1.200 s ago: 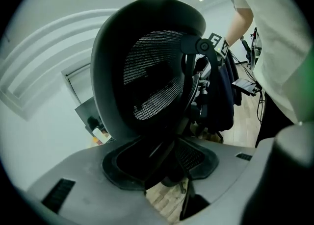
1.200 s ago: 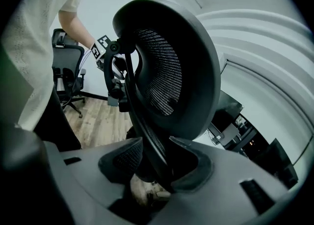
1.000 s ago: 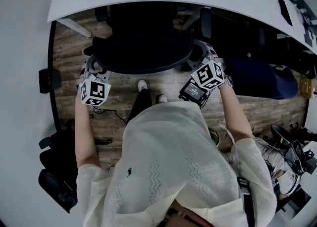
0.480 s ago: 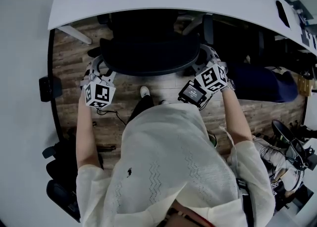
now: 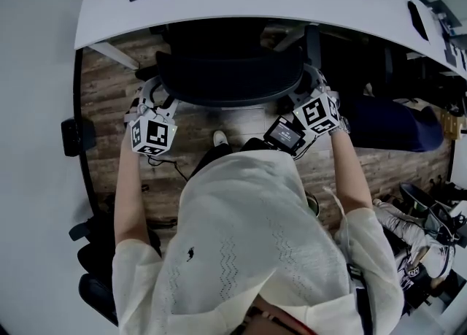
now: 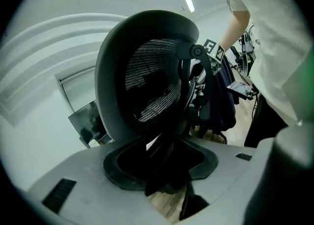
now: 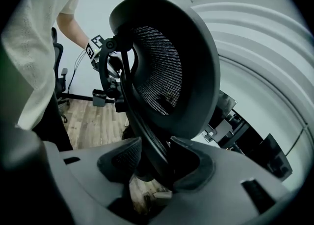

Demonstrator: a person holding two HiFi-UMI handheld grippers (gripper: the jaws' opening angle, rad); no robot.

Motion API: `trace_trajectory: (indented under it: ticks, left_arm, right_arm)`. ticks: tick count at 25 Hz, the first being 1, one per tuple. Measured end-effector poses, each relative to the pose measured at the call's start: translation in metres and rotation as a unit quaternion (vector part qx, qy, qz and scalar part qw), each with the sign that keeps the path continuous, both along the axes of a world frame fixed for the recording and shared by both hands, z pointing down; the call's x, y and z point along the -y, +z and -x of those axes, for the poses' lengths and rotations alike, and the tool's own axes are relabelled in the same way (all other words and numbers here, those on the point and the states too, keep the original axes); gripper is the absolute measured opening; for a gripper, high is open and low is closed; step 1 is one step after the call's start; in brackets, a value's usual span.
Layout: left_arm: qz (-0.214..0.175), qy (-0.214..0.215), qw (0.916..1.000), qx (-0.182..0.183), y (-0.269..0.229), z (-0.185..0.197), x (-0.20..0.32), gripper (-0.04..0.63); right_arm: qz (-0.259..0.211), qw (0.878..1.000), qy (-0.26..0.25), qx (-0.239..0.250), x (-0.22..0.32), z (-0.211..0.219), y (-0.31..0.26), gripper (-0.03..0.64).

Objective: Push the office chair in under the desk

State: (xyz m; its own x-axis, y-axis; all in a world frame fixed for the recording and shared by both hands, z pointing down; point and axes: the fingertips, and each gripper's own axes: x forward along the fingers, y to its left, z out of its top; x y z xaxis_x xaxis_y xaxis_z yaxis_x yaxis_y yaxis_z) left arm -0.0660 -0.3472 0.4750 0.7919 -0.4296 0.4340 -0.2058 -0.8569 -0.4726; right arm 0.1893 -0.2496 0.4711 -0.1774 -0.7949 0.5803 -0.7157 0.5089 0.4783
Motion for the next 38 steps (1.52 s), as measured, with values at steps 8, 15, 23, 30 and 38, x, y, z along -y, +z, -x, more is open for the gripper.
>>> trace_trajectory:
  ticks: [8, 15, 23, 30, 38]
  left_arm:
    - [-0.007, 0.006, 1.0000, -0.002, -0.001, -0.001, 0.017, 0.179]
    - [-0.015, 0.001, 0.9999, -0.007, -0.002, -0.001, 0.028, 0.187]
    - [-0.013, -0.002, 0.9999, -0.007, 0.000, -0.004, 0.044, 0.189]
    - [-0.012, -0.004, 0.9999, -0.009, -0.001, -0.009, 0.064, 0.189]
    - [-0.012, -0.006, 0.9998, -0.014, -0.002, -0.014, 0.084, 0.193]
  right_arm:
    - [-0.005, 1.000, 0.013, 0.004, 0.014, 0.001, -0.003, 0.189]
    - [-0.010, 1.000, 0.009, 0.004, 0.022, 0.001, 0.000, 0.189]
    - [-0.014, 1.000, 0.003, 0.006, 0.040, -0.003, 0.001, 0.189]
    - [-0.013, 1.000, 0.002, 0.008, 0.061, -0.008, -0.001, 0.189]
    - [-0.015, 1.000, 0.001, 0.010, 0.081, -0.012, -0.005, 0.189]
